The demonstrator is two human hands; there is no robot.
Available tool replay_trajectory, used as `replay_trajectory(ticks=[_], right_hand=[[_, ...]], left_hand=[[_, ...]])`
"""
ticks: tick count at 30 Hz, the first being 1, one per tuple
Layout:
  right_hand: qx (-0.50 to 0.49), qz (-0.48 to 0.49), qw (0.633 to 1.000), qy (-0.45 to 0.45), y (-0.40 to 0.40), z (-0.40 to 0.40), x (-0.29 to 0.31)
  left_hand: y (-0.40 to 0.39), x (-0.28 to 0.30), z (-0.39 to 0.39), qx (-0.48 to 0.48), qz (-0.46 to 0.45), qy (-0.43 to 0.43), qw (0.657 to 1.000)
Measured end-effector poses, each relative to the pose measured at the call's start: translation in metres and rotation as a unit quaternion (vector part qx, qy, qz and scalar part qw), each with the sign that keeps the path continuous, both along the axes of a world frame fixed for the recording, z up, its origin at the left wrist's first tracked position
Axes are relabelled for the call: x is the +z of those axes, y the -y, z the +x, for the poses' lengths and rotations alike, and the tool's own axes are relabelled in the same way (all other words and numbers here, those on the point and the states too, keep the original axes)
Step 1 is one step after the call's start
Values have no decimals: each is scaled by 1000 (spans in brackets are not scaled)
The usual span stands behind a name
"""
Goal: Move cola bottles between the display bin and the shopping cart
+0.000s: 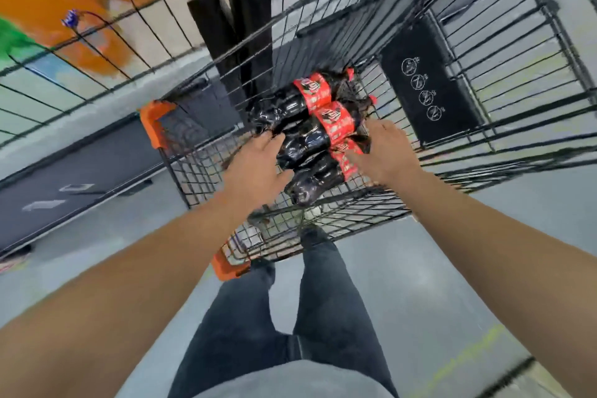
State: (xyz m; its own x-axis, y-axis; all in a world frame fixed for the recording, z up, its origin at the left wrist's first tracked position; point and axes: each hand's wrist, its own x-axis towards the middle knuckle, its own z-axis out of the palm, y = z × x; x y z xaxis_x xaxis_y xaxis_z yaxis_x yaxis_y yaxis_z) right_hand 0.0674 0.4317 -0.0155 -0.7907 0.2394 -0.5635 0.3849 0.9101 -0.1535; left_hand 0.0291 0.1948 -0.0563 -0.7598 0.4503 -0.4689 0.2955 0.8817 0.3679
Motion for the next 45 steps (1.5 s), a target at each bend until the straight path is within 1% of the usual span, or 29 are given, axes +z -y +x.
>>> replay_trajectory(ticks=[4, 9, 13, 15, 17, 19, 22, 24, 25, 26, 28, 30, 33, 37, 39, 42, 45], right_hand=[[-52, -46, 997, 28, -34, -38, -55], [-158, -115, 980, 31, -61, -71, -120], [-245, -161, 955, 44, -74, -87, -168], [-298, -179, 937, 30, -78, -94, -187], [-352, -203, 914, 21, -80, -102, -202], [-415, -227, 881, 24, -80, -108, -214], [-505, -274, 818, 15, -82, -121, -229], [-547, -302, 781, 9, -83, -130, -243], [-566, -296, 769, 5, -83, -133, -253], [-578, -283, 765, 2, -84, -136, -262], [-587, -279, 760, -8, -85, -138, -265], [-590, -294, 752, -11, -80, -138, -254], [-600, -334, 726, -40, -80, -133, -253], [-617, -338, 707, -70, -82, -131, -257], [-622, -341, 702, -64, -82, -133, -253], [-622, -352, 698, -46, -79, -130, -241], [-620, -375, 686, -69, -73, -123, -222]], left_hand=[[-30, -43, -20, 25, -32, 37, 998], [-49, -99, -44, 50, -73, 80, 993], [-56, -137, -54, 98, -80, 97, 987], [-58, -153, -54, 115, -89, 116, 983], [-58, -167, -53, 132, -86, 130, 979], [-60, -176, -51, 154, -61, 145, 975], [-65, -187, -46, 193, -8, 140, 971], [-68, -193, -43, 215, 24, 140, 966], [-69, -195, -43, 225, 38, 148, 962], [-71, -197, -44, 234, 47, 158, 958], [-74, -203, -51, 250, 60, 175, 950], [-73, -210, -62, 250, 65, 190, 947], [-70, -219, -78, 229, 54, 225, 946], [-71, -222, -86, 265, 66, 261, 926], [-75, -220, -82, 273, 69, 246, 928], [-76, -213, -70, 278, 76, 197, 937], [-71, -198, -56, 287, 104, 158, 939]])
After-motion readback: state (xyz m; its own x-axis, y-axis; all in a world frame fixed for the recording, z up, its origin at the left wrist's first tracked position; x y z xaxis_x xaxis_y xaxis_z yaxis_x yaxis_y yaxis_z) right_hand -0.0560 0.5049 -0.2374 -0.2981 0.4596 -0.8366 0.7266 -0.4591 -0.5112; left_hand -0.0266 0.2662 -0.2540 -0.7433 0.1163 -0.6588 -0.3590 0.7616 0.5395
